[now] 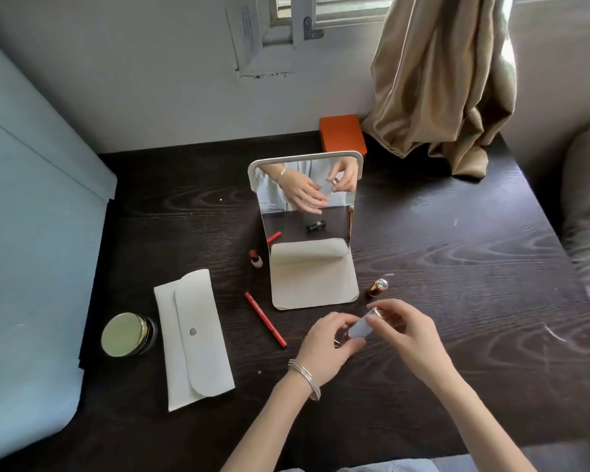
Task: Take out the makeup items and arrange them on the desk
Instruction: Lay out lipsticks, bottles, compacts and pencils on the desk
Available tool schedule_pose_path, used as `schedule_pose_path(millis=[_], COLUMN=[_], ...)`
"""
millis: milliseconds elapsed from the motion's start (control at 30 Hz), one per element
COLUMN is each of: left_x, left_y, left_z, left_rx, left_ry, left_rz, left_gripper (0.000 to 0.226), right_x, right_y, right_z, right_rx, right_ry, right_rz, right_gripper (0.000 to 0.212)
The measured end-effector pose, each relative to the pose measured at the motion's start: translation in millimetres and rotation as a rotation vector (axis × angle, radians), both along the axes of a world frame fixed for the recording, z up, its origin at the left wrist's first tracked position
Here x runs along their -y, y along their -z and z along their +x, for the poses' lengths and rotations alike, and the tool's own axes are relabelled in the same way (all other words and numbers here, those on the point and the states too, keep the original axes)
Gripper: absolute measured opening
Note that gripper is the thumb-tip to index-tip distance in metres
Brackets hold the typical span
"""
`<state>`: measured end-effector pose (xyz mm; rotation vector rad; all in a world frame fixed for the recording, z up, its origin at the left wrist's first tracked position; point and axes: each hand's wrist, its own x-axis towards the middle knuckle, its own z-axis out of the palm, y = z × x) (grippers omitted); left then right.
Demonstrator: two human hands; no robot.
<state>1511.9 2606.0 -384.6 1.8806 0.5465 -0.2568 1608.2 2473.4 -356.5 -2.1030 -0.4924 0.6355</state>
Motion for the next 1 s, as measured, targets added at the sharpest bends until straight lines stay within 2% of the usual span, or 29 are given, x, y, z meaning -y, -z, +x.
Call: schedule_pose_path(millis=[67,133,300,400,433,500,567,667,733,833,1000], left_x=[-1,2,10,0,-4,-11,-17,-20,-19,-18,-19], left_y=[-7,-15,-20,-19,-17,-11,-6,-5,-6,-6,-4], left_z=[-5,-11,-21,-38,-48,-69,-82,-79,-72,-67,-67], left_rx=[-0.042,-0.064,-0.046,-0.041,-0.045,-0.071,-0.095,-0.075,-0.071,-0.076,-0.075], left_ry=[0.000,-0.044,-0.245,-0.268,-0.267,-0.294,-0.367,-0.432,-0.439,-0.483,-0.521], left_rz=[-0.109,-0.202,-0.443,-0.587,-0.600,-0.560,-0.508,-0.445,-0.390,-0.344,-0.251], left_gripper=[0.025,0.017,0.024,0.024,0.025,0.028,0.027,0.019,0.015,0.015,0.017], right_x=[-10,-20,-39,-36,-32,-21,-17,-20,-21,-25,-32], right_y=[-3,-1,12,16,12,6,7,26,51,75,82], right_z=[-7,-9,-17,2,12,27,23,3,-5,-13,-21], right_rx=[-0.148,-0.253,-0.331,-0.342,-0.341,-0.365,-0.497,-0.644,-0.543,-0.192,0.182], right_ry=[0.039,0.032,0.005,0.261,0.313,0.208,0.067,0.017,-0.012,-0.045,-0.142], right_rz=[0.086,0.095,0.038,0.112,0.133,0.096,0.062,0.122,0.072,-0.111,-0.338], right_gripper=[0.002,0.009,0.024,0.023,0.021,0.020,0.017,0.015,0.017,0.018,0.018])
